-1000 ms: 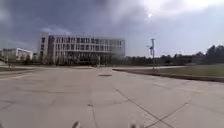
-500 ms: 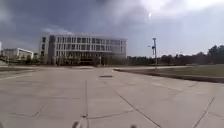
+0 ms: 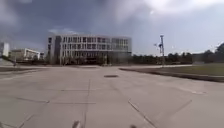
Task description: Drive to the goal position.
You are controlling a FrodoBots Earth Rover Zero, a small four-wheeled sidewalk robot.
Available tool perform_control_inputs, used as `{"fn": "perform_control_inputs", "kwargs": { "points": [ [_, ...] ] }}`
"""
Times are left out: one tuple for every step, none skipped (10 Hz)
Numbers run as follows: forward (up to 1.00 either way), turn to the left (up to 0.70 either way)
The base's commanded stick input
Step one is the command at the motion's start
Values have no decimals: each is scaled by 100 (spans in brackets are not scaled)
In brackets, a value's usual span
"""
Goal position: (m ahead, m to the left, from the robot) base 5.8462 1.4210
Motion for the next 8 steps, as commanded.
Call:
{"fn": "perform_control_inputs", "kwargs": {
  "points": [
    [70, -1],
    [70, -1],
    [70, -1],
    [70, -1],
    [70, -1],
    [70, -1],
    [70, -1],
    [70, -1]
  ]
}}
